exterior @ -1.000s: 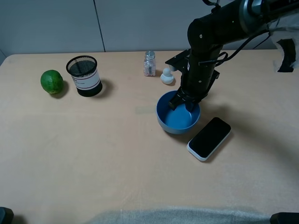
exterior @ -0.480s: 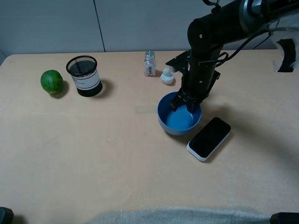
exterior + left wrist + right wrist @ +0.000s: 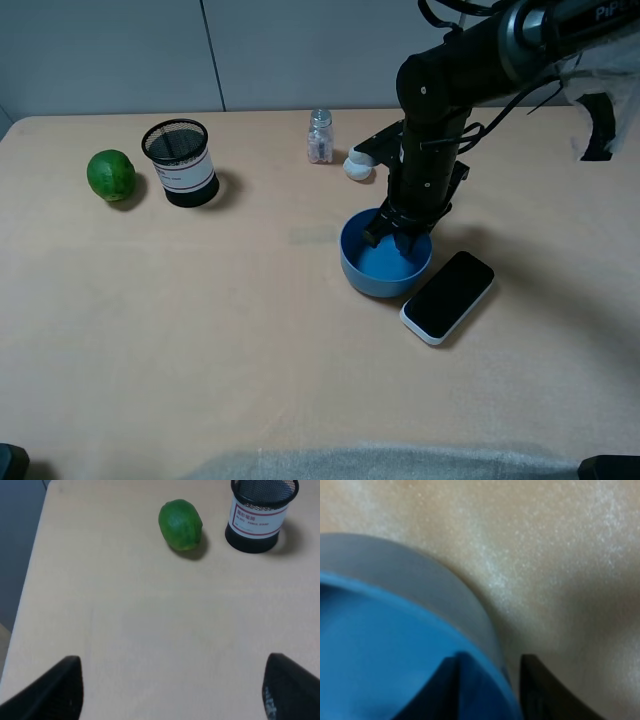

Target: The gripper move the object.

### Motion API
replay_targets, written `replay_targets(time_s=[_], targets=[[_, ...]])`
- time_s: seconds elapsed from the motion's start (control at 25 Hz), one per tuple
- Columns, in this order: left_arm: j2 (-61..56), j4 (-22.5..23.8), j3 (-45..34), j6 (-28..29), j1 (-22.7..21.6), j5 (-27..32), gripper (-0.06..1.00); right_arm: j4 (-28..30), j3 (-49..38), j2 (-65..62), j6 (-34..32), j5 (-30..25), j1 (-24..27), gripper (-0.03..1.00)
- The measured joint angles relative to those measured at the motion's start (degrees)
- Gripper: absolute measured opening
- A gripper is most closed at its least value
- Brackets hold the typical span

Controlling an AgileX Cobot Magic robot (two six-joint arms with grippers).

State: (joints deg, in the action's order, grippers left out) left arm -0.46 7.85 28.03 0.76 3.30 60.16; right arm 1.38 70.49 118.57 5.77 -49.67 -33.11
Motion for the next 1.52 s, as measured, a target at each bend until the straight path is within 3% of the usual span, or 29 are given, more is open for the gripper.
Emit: replay_targets(time_s=[0.4, 0.56, 1.16, 1.52], targets=[[0.0, 0.0, 0.0, 0.0, 0.0, 0.0, 0.80, 0.0, 0.0, 0.0, 0.0, 0.1, 0.0, 0.60], [0.0, 0.0, 0.0, 0.0, 0.0, 0.0, 0.80, 0.0, 0.0, 0.0, 0.0, 0.1, 0.0, 0.67], [0.0, 0.0, 0.0, 0.0, 0.0, 0.0, 0.80, 0.3, 0.0, -3.2, 0.0, 0.1, 0.0, 0.68], [0.0, 0.0, 0.0, 0.0, 0.0, 0.0, 0.80, 0.7, 0.0, -9.8, -0.1, -3.2, 0.0, 0.68]])
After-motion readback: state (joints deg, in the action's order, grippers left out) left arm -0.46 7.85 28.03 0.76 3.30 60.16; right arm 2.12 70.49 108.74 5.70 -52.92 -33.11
